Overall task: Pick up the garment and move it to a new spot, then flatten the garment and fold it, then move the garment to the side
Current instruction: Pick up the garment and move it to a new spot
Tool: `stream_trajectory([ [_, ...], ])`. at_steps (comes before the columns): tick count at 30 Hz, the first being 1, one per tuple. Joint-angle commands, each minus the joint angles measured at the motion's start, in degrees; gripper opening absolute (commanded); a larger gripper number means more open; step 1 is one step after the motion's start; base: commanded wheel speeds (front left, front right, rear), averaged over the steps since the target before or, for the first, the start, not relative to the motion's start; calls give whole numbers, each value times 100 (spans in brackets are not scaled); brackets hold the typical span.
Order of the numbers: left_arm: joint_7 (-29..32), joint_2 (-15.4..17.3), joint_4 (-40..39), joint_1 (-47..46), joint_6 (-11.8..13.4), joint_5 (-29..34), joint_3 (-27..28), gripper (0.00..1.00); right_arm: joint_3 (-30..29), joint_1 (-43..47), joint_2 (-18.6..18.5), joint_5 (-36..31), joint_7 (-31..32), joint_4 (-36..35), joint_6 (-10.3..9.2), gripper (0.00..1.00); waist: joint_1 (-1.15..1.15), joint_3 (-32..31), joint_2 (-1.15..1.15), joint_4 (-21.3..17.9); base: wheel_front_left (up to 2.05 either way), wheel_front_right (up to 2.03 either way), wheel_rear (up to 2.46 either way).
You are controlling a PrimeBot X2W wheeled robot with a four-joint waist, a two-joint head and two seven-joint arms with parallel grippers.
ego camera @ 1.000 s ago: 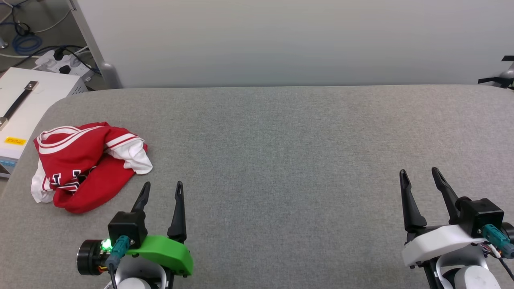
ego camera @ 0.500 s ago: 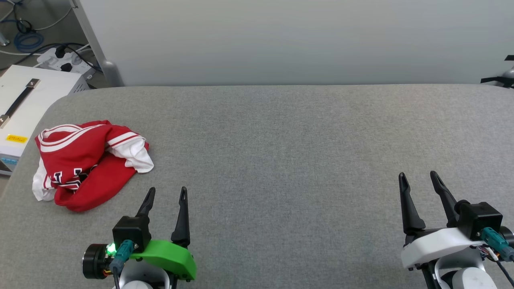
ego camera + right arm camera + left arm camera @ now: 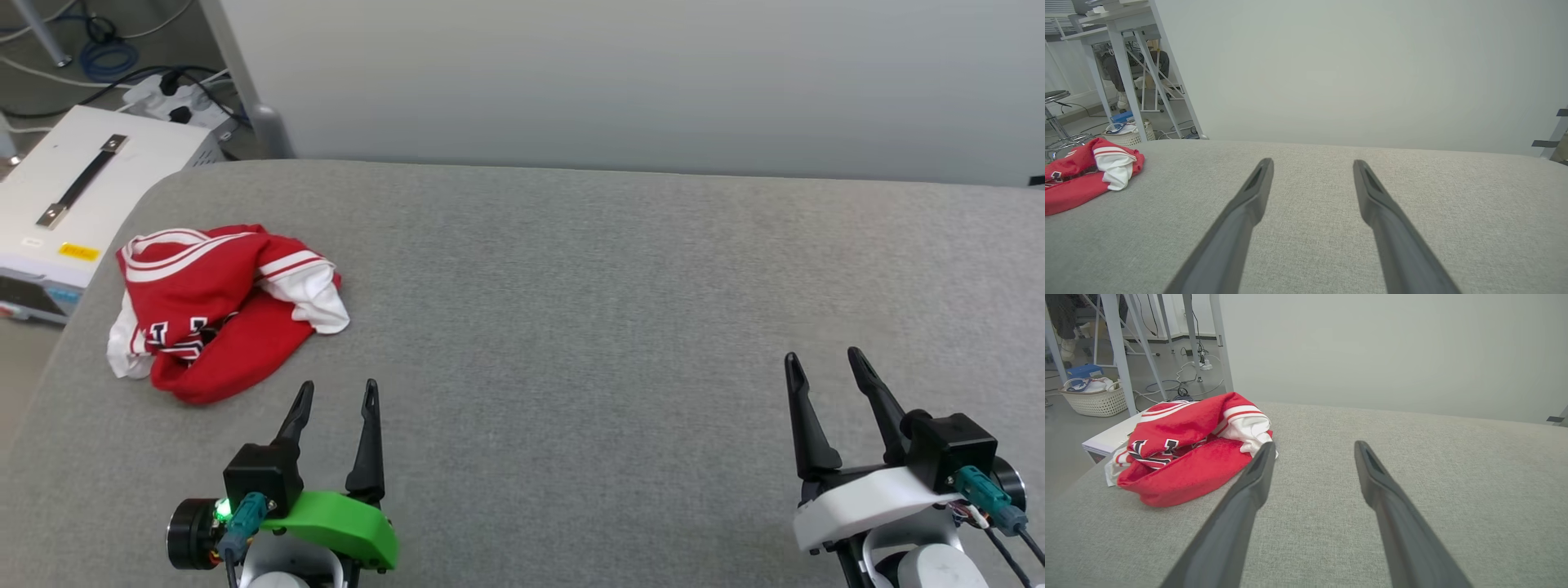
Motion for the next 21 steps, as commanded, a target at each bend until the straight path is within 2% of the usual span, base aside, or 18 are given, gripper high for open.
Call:
stream_trajectory([
  [1, -63, -20, 29, -74, 22, -36, 26, 100, 43, -73, -6, 34, -62, 28, -4, 100, 0, 20, 0, 227, 0, 0, 0],
  [21, -302, -24, 148, -42, -13, -133, 84, 100, 439, -165, -6, 251, -298, 267, -4, 100, 0, 73, 0, 1774, 0, 0, 0],
])
